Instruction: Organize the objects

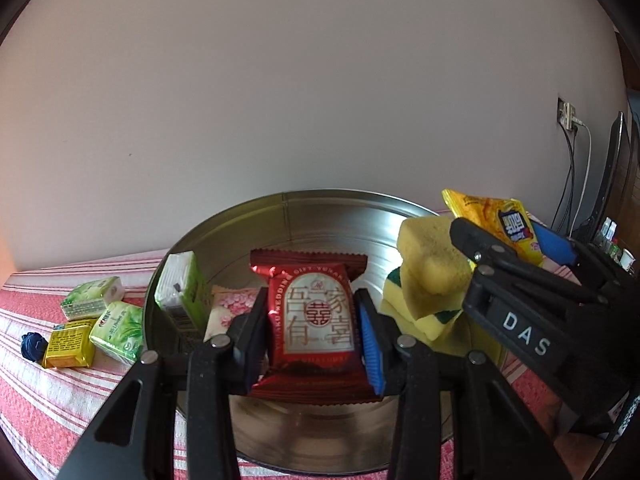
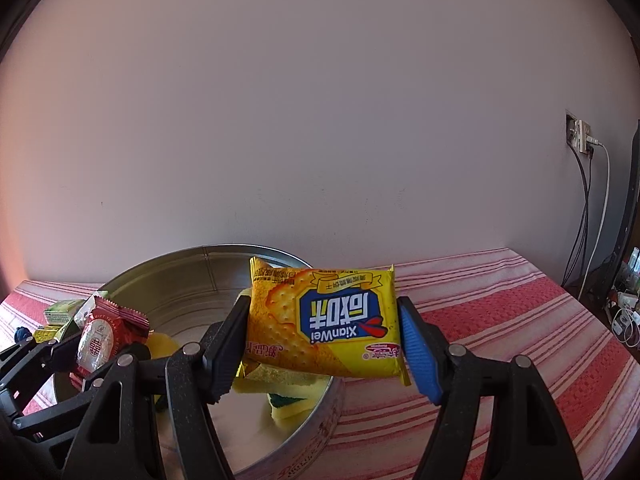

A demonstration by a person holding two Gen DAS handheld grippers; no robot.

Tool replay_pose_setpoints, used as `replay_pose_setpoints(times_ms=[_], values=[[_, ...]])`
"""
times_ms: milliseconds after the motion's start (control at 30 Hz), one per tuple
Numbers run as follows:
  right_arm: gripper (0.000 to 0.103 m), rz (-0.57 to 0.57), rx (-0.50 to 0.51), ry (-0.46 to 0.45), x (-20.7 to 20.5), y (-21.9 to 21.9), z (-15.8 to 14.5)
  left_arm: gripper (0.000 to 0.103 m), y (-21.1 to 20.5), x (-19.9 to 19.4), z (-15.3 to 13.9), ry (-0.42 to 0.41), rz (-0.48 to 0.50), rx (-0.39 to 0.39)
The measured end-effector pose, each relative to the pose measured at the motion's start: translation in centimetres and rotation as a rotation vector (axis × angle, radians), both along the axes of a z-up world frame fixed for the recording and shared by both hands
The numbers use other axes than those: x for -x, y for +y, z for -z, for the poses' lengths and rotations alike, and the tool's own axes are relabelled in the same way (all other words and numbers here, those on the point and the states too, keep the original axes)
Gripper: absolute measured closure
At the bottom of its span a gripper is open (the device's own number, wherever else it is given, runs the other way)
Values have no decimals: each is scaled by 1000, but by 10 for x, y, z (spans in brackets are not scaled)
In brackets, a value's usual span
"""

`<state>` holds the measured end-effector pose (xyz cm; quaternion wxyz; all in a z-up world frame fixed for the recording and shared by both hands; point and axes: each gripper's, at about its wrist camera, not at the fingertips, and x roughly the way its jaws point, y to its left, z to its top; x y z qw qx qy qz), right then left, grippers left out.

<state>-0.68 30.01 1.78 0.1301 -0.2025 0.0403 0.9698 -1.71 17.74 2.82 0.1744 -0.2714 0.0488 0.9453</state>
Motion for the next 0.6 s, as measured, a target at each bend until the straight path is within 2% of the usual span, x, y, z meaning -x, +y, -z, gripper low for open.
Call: replay_pose_setpoints(times_ms=[200,467,533,600], values=[[30,-11,-9,-13,6,4,5,63,8,1,7,-12,8,16],[29,-22,15,-9,10,10,10,63,10,6,10,-23,-29,50],[25,-57,46,-19,14,13,12,60,8,8,10,-22,-54,56],[24,-96,88,-31,17,15,14,46,6,7,9,-12,-69,51]])
